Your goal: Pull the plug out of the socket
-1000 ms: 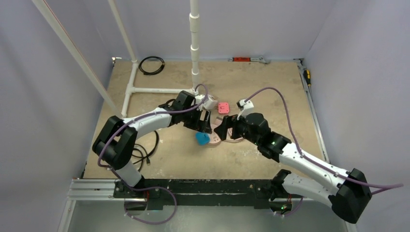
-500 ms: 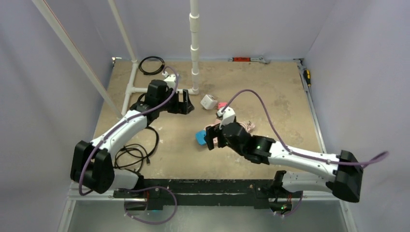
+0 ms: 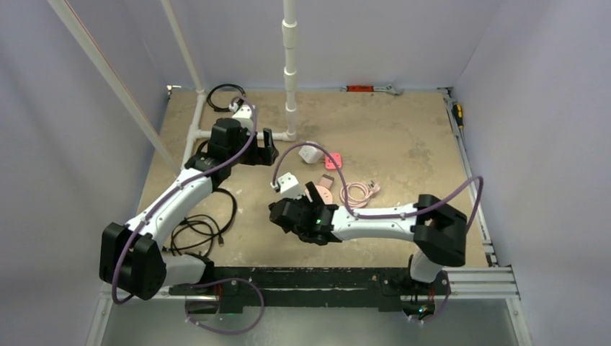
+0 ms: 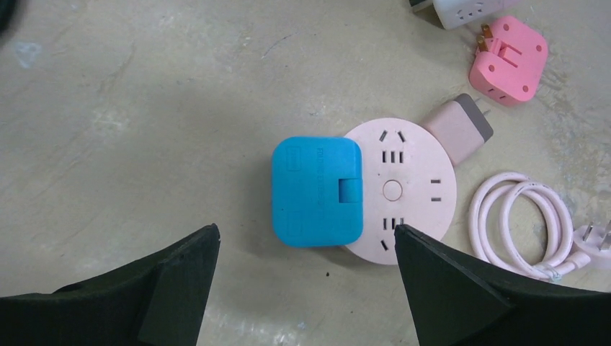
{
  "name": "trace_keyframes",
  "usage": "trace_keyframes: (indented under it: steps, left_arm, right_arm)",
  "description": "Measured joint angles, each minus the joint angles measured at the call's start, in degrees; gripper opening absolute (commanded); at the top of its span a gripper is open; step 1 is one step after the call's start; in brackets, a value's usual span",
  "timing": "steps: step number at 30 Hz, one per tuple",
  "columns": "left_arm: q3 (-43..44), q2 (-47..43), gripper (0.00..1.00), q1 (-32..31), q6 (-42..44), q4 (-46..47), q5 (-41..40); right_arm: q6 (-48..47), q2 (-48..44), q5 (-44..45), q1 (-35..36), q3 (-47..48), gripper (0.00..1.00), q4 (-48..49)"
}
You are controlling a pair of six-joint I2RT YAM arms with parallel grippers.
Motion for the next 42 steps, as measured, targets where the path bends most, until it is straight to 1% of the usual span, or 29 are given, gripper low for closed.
trace_keyframes:
  steps: [9,12,15,19,24,26,31,37,39,42]
  left_arm:
    - [-0.1,-0.9,0.91,4.2,-0.3,-0.4,-1.0]
    - [-0.1,-1.2,0.91,4.5,-0.5,-0.3,-0.8]
    - [-0.1,-1.2,0.91,4.5,-0.7,-0.4,-0.3]
    - [-0.1,-1.2,0.91,4.6,-0.8,-0.4,0.4]
    - [-0.1,-1.2,0.91,4.6,-1.1,-0.3,0.8]
    - [-0.1,-1.2,0.91,4.6,-1.1,-0.4,0.9]
    - [-0.1,-1.2,0.91,4.7,-1.1,-0.3,1.6]
    - [-0.1,-1.0,0.91,4.7,-1.3,-0.3,2.3]
    - [-0.1,-0.9,0.91,4.7,-1.6,-0.3,2.4]
    - [-0.1,-0.9,0.91,4.7,-1.6,-0.3,2.7]
  right_arm:
    - [0.1,11.8,5.5,1.4,7.7,0.95,-5.5]
    - [0.9,15.5,7.8,1.6,10.7,0.95,-7.8]
    - [2.0,17.7,9.9,1.7,11.6,0.95,-10.7]
    - [4.2,20.0,13.3,1.7,12.9,0.92,-15.3]
    - [6.6,22.0,17.7,1.7,14.4,0.79,-19.5]
    - [7.3,22.0,18.8,1.7,14.5,0.72,-20.2]
    - [9.1,22.0,21.9,2.1,14.7,0.64,-22.0]
    - [9.9,22.0,23.2,2.2,14.7,0.53,-22.6]
    - [10.1,22.0,23.2,2.2,14.7,0.47,-22.6]
    - [10.3,21.9,22.9,2.2,14.7,0.37,-22.4]
